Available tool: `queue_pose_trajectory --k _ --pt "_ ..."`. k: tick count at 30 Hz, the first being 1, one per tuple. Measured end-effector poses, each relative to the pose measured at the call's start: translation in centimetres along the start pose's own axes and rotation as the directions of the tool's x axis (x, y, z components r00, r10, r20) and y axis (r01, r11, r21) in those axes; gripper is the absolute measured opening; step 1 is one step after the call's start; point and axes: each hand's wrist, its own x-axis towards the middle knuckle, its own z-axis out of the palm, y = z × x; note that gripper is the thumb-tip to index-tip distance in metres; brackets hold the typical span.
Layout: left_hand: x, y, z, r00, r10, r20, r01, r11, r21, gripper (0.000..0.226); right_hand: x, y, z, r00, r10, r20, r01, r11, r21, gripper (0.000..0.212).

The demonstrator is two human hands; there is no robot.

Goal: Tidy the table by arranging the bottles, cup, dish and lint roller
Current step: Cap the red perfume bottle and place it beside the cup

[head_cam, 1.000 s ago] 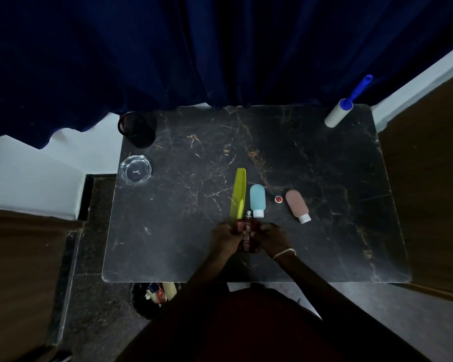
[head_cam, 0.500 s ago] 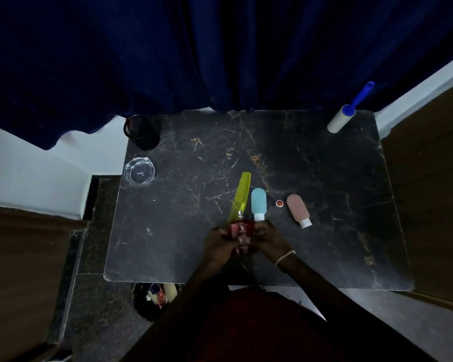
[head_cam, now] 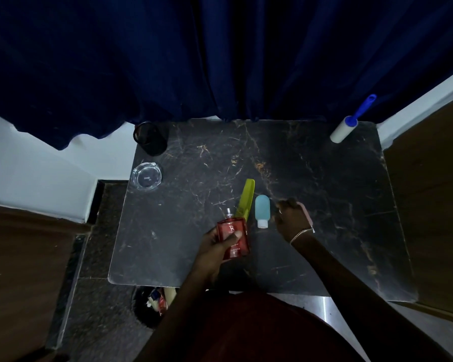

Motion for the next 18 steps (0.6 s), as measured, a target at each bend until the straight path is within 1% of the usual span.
queue_pose_trajectory --k 1,2,3,6,9,11,13,14,16,17,18 --pt "-0.1 0.0 0.0 1.0 0.005 -0.001 -0.005 1.0 0.011 0.033 0.3 0.2 0.3 0.998 -0.014 0.058 0.021 0.994 -0.11 0.043" --pt "-0.1 -0.1 0.1 1.0 0.009 -0.004 -0.009 1.0 0.017 0.033 0.6 0.3 0.5 0.995 -0.023 0.096 0.04 0.983 -0.181 0.045" --pt "-0.2 -0.1 0.1 1.0 0.011 -0.01 -0.011 1.0 0.017 0.032 0.7 0.3 0.6 0.994 -0.022 0.105 0.043 0.978 -0.204 0.047" --pt "-0.4 -0.1 0.4 1.0 0.004 -0.021 -0.004 1.0 0.023 0.031 0.9 0.2 0.2 0.995 0.003 0.095 0.014 0.983 -0.184 0.049" --pt "-0.4 0.0 0.4 0.999 0.003 -0.033 -0.003 1.0 0.023 0.034 1.1 0.3 0.4 0.996 0.006 0.085 0.008 0.987 -0.16 0.049" --pt "-0.6 0.2 0.4 1.0 0.002 -0.027 -0.002 1.0 0.019 0.034 1.0 0.4 0.6 0.995 -0.017 0.098 0.031 0.988 -0.148 0.049" --pt "-0.8 0.4 0.4 1.0 0.004 -0.019 -0.003 1.0 0.02 0.035 0.8 0.5 0.3 0.997 -0.043 0.068 0.05 0.992 -0.117 0.045" --pt "-0.9 0.5 0.4 1.0 0.006 -0.017 -0.006 1.0 0.015 0.038 0.8 0.4 -0.2 0.999 -0.048 0.021 0.049 0.996 -0.073 0.041" --pt "-1.1 0.9 0.5 1.0 0.018 -0.015 -0.018 1.0 0.006 0.041 0.8 0.0 -1.7 0.996 -0.003 -0.088 0.011 0.995 0.095 0.03" --pt "-1.3 1.1 0.6 1.0 0.025 -0.012 -0.025 1.0 0.009 0.041 0.8 -0.3 -2.7 0.992 0.044 -0.12 -0.015 0.971 0.238 0.025" --pt "-1.6 1.3 0.7 0.999 0.034 -0.009 -0.033 0.999 0.015 0.039 0.6 -0.7 -3.9 0.987 0.098 -0.124 -0.034 0.9 0.435 0.025"
